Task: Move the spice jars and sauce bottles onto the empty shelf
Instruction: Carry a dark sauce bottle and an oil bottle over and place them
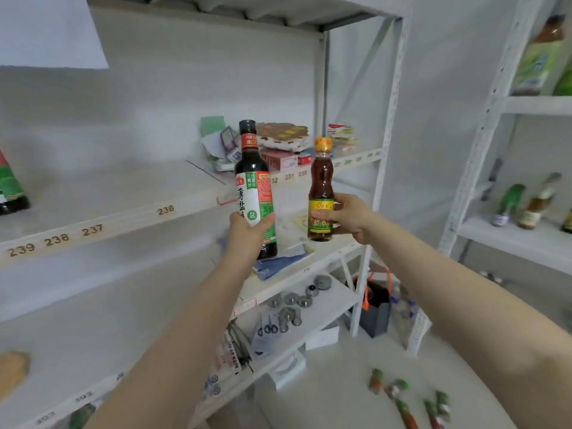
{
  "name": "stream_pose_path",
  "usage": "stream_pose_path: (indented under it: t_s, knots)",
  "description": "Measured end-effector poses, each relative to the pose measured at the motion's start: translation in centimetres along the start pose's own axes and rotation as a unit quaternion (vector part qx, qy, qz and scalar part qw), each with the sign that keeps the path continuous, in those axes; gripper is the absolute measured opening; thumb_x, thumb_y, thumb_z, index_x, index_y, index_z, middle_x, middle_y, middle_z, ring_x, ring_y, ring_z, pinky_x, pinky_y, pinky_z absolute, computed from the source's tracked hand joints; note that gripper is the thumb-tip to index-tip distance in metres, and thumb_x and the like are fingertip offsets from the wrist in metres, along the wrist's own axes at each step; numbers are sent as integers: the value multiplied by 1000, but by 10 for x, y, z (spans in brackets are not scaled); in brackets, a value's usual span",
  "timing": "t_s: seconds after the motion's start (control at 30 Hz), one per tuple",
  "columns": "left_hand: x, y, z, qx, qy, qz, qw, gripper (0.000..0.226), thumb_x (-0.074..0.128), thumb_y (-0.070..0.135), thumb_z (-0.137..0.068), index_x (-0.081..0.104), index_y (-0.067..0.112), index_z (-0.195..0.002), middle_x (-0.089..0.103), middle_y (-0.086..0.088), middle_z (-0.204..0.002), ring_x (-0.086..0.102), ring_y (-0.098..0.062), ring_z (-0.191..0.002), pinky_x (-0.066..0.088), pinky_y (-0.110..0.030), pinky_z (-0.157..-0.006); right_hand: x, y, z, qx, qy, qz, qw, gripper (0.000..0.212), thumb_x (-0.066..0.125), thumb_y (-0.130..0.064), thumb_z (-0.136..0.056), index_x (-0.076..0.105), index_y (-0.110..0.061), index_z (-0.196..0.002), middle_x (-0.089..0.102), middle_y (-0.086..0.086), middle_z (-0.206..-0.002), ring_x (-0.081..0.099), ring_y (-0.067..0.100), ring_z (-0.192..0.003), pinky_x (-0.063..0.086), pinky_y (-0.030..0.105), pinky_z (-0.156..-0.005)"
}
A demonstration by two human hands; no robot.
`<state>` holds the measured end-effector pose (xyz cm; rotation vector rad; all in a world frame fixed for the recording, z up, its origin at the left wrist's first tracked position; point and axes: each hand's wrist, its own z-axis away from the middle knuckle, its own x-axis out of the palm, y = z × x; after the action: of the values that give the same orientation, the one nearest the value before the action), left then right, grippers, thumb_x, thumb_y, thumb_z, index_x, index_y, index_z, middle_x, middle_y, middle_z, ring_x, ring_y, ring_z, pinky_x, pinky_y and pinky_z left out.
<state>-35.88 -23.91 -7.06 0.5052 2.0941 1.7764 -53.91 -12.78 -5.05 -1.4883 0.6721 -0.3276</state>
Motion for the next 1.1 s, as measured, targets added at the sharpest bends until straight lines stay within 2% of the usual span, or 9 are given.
stream_pose_path:
  t_s: [0.13, 0.27, 0.4, 0.53, 0.63, 0.73, 0.97, 1.1]
  knots:
    - [90, -12, 21, -16, -52, 22, 998, 41, 67, 23, -87, 40, 8, -113, 58, -6, -110, 60, -23, -97, 48, -34, -76, -89, 34, 34, 34, 38, 13, 999, 52, 78, -17, -77, 57, -10, -125, 66, 12, -114, 66, 27, -101, 55, 40, -84]
    - [179, -33, 42, -24, -99, 33, 994, 47, 69, 25, -84, 46, 6, -121, 63, -9, -112, 64, -23, -97, 52, -34, -76, -177, 67, 74, 62, 80, 22, 995, 54, 77, -16, -77, 55, -10, -126, 67, 12, -114, 67, 27, -101, 57, 37, -79]
    - [265, -48, 69, -62, -156, 67, 983, 46, 67, 20, -86, 47, 6, -125, 64, -8, -113, 64, -16, -92, 48, -26, -61, -252, 95, 114, 90, 132, 26, 987, 45, 77, -13, -78, 58, -12, -119, 67, 8, -108, 67, 24, -97, 55, 29, -69]
    - [341, -58, 84, -74, -210, 63, 973, 48, 68, 21, -85, 47, 5, -125, 63, -9, -116, 64, -23, -100, 47, -25, -63, -314, 117, 140, 118, 181, 22, 976, 45, 77, -14, -77, 58, -14, -118, 68, 4, -103, 66, 18, -91, 54, 30, -70]
    - [394, -62, 89, -81, -237, 57, 966, 44, 67, 19, -86, 44, 5, -121, 62, -5, -109, 63, -20, -95, 47, -21, -57, -355, 132, 150, 134, 217, 6, 967, 48, 76, -11, -78, 56, -13, -122, 68, 2, -101, 65, 19, -92, 54, 36, -80]
    - [443, -63, 88, -87, -272, 52, 957, 42, 65, 19, -88, 40, 6, -119, 58, -4, -106, 60, -17, -90, 45, -24, -60, -392, 150, 150, 151, 256, 2, 955, 55, 77, -13, -77, 54, -11, -127, 66, 8, -114, 64, 26, -103, 52, 43, -90]
    - [563, -77, 54, -78, -367, 53, 925, 47, 68, 21, -85, 45, 5, -124, 62, -8, -115, 63, -21, -101, 47, -24, -66, -476, 176, 134, 164, 339, -6, 926, 52, 76, -11, -78, 55, -10, -125, 67, 7, -107, 65, 23, -96, 53, 38, -82]
    - [621, -73, 44, -74, -393, 55, 915, 47, 65, 19, -87, 38, 5, -123, 57, -5, -115, 58, -20, -103, 44, -30, -77, -522, 184, 127, 175, 379, 2, 909, 49, 77, -13, -78, 57, -12, -123, 68, 6, -108, 65, 24, -99, 54, 38, -84]
